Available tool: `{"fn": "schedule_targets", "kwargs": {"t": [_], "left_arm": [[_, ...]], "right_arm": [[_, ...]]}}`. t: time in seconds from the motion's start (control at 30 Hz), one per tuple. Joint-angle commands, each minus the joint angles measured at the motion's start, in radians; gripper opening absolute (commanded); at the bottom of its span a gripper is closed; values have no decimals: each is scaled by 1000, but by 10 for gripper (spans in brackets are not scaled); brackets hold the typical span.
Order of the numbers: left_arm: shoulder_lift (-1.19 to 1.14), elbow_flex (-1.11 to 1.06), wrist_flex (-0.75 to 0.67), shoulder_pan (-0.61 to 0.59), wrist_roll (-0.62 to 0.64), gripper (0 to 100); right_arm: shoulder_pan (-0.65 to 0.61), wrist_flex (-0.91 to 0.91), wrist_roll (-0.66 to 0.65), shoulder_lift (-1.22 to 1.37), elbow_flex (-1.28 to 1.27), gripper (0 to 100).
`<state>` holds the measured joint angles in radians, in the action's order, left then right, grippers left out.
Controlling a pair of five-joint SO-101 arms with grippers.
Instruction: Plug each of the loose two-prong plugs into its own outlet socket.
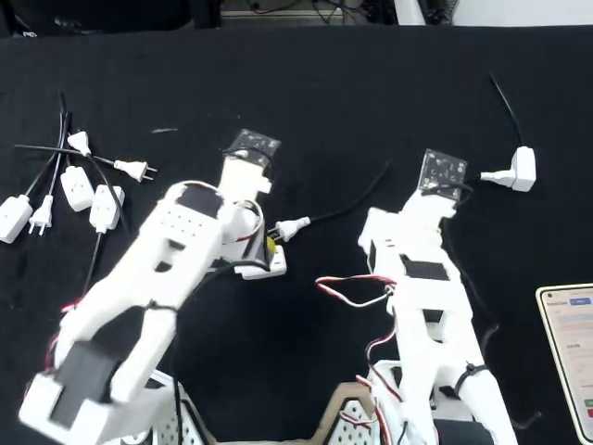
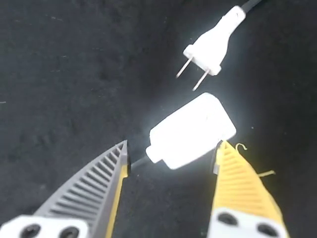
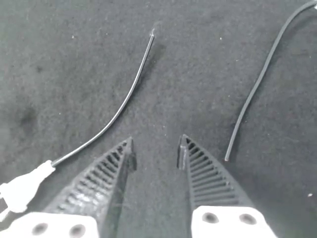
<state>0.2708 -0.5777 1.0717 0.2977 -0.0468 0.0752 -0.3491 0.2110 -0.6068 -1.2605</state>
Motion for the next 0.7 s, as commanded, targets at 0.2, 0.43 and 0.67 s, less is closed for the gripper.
{"fn": "schedule_targets", "kwargs": {"t": [0.2, 0.43, 0.67], "left_arm": [[157, 10, 103, -211, -3, 284], [157, -130, 3, -387, 32, 284], [157, -309, -199, -406, 74, 284]], "right_arm": [[-152, 21, -287, -31, 61, 142], [-175, 28, -334, -31, 62, 141], [-327, -37, -703, -31, 81, 142]]}}
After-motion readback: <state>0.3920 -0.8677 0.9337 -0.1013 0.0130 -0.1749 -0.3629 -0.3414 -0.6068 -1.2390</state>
